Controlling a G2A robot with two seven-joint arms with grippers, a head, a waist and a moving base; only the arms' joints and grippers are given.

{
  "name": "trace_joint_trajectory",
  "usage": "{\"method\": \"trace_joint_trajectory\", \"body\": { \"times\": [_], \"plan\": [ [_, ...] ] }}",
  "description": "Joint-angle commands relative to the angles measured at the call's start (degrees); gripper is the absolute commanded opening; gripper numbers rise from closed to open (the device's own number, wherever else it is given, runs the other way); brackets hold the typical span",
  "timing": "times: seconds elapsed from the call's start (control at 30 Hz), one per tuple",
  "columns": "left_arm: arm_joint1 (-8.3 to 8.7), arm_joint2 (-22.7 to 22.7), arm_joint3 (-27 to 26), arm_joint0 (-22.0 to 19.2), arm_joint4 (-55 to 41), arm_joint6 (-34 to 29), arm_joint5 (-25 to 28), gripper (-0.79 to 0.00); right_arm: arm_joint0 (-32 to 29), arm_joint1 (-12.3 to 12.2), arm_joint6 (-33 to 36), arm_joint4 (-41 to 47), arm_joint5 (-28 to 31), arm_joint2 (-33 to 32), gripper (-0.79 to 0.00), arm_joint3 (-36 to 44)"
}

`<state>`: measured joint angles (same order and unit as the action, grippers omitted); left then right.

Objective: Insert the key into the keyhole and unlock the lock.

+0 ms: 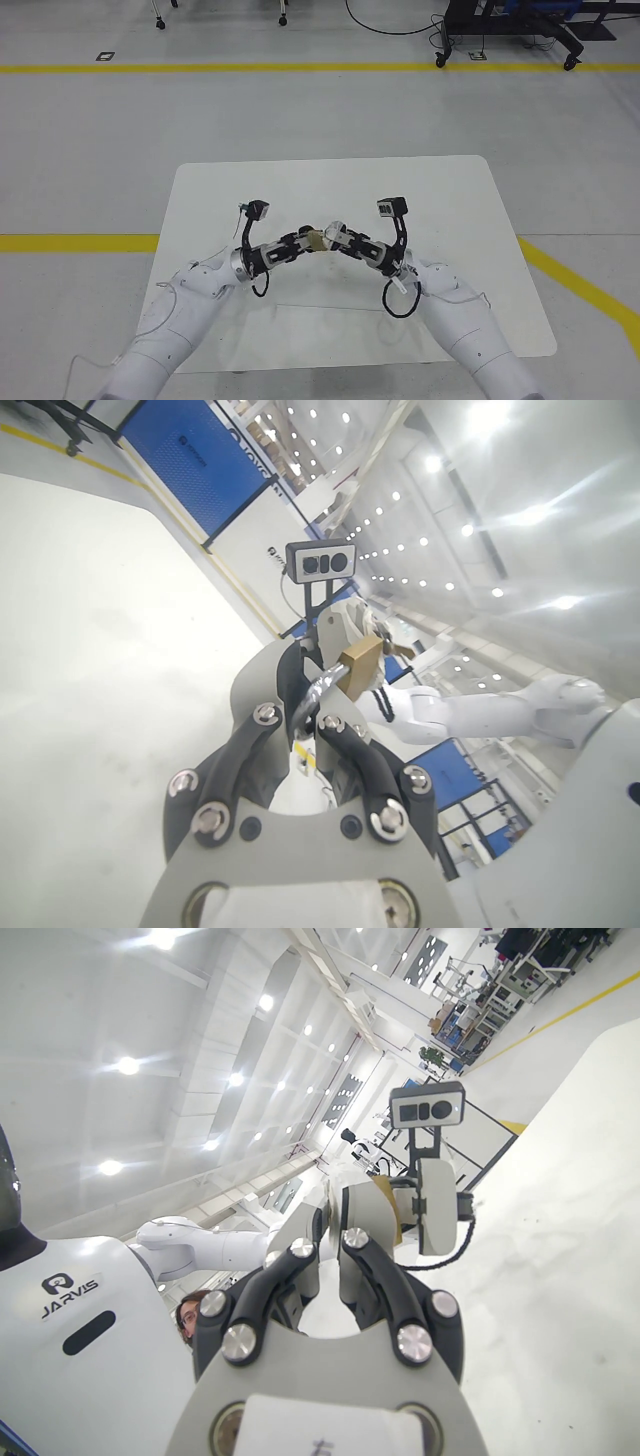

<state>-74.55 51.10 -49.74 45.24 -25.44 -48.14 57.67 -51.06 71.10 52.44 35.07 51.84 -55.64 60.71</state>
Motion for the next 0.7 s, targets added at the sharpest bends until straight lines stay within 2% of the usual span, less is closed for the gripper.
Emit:
{"method": "trace_joint_trajectory", "body": {
  "times": [0.0, 0.27, 0.43, 0.67],
  "plan": [
    [0.08, -1.31, 0.81, -0.44, -3.83, 1.00, -0.52, -0.785, -1.21, -0.81, -0.19, 0.33, 0.20, -1.31, -0.785, 2.25],
    [1.04, -4.75, 3.85, -2.78, -9.72, -0.52, -2.04, -0.785, -5.93, -4.30, -1.86, -5.80, 1.86, -6.86, -0.785, 8.46],
    [1.33, -6.80, 5.18, -4.11, -8.88, -1.48, -3.01, -0.785, -6.46, -4.99, 0.36, -1.28, -0.35, -6.90, -0.785, 8.33],
    [1.35, -6.84, 5.28, -4.04, -8.33, -1.26, -3.38, -0.785, -6.33, -5.06, 0.49, -1.31, -0.49, -6.86, -0.785, 8.07]
  ]
}}
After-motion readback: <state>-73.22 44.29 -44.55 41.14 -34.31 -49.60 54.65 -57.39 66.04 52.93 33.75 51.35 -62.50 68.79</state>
